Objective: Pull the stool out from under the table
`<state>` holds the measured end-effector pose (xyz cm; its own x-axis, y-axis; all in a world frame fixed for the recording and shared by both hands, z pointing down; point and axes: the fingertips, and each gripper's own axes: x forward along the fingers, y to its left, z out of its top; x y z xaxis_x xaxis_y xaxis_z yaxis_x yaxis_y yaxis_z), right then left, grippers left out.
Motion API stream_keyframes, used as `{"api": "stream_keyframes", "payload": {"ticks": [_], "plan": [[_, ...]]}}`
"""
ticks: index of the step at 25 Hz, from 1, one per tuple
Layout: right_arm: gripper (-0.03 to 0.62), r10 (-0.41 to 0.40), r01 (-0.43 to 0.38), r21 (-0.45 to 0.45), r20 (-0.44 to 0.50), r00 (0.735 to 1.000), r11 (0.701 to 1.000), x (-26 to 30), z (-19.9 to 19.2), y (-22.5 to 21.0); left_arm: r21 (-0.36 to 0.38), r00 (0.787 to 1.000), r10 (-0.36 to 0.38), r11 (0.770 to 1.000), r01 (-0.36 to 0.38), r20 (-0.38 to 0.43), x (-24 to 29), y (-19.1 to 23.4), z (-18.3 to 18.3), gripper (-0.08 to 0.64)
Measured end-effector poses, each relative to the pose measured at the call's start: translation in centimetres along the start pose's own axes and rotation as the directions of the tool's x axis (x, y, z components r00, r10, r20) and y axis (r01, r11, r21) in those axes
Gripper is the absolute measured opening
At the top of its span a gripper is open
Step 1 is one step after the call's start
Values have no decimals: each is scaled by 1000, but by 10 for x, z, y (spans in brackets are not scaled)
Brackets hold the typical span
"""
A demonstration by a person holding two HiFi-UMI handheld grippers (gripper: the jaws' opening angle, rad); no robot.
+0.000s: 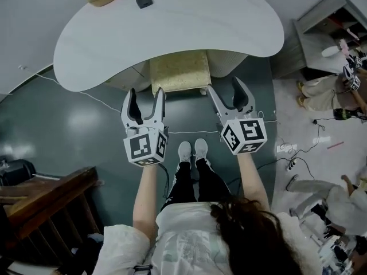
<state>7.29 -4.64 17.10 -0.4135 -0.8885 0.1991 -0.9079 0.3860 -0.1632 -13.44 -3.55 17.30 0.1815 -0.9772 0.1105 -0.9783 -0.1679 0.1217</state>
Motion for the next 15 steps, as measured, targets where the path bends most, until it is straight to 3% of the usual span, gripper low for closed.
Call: {"api": "stream_keyframes", "payload": {"ticks": [5,15], "plan": [[328,12,-12,-6,-29,1000,1000,66,-85,-37,7,999,32,999,-32,-20,59,19,-98,321],[328,-31,35,19,-162,986,999,143,-332,-99,24,986,73,997,-70,-149,103,60,-345,321]]}}
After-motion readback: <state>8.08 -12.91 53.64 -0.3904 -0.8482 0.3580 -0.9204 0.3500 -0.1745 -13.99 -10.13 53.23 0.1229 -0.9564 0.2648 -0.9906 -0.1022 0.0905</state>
